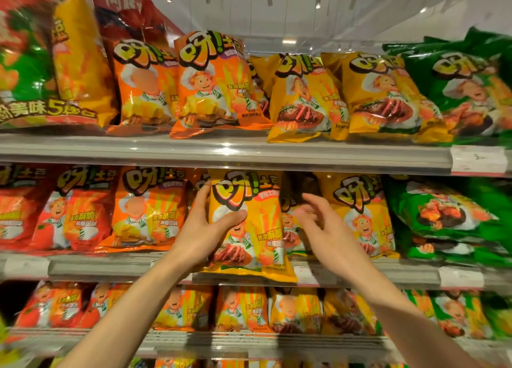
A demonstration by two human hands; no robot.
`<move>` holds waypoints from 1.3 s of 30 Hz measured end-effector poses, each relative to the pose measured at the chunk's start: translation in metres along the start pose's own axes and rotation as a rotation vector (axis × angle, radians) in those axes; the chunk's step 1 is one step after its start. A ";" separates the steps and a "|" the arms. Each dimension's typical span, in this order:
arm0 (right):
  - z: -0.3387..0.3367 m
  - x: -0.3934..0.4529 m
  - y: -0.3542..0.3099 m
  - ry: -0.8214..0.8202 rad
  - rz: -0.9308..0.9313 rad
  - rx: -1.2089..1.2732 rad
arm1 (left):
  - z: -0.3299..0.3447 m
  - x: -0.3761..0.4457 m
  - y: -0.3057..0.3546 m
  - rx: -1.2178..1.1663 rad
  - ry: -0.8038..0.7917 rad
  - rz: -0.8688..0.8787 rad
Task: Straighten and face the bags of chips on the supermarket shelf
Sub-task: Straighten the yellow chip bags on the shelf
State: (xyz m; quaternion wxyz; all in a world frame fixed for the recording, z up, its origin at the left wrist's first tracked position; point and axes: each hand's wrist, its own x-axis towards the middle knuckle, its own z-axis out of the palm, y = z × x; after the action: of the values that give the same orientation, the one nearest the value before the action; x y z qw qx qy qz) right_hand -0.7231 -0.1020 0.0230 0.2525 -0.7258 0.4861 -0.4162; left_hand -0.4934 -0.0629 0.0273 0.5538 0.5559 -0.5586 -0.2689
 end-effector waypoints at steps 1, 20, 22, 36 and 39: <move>-0.006 0.006 0.005 0.027 0.003 -0.135 | -0.004 -0.002 0.001 0.005 0.008 -0.006; 0.031 0.034 0.039 0.071 0.164 -0.269 | -0.028 -0.004 -0.017 0.026 0.045 0.017; 0.032 0.030 0.041 0.124 0.140 -0.211 | -0.030 -0.002 -0.020 0.029 0.039 0.018; 0.019 0.044 0.026 0.203 0.000 -0.365 | -0.037 0.001 -0.027 0.031 -0.011 -0.009; 0.018 0.038 0.028 0.238 -0.068 -0.400 | -0.035 0.001 -0.026 0.031 0.001 0.003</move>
State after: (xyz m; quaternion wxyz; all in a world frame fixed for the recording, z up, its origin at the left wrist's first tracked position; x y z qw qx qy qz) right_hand -0.7149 -0.1487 0.0053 0.0302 -0.7230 0.5607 -0.4026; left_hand -0.4529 -0.0585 0.0125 0.5459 0.5635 -0.5633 -0.2592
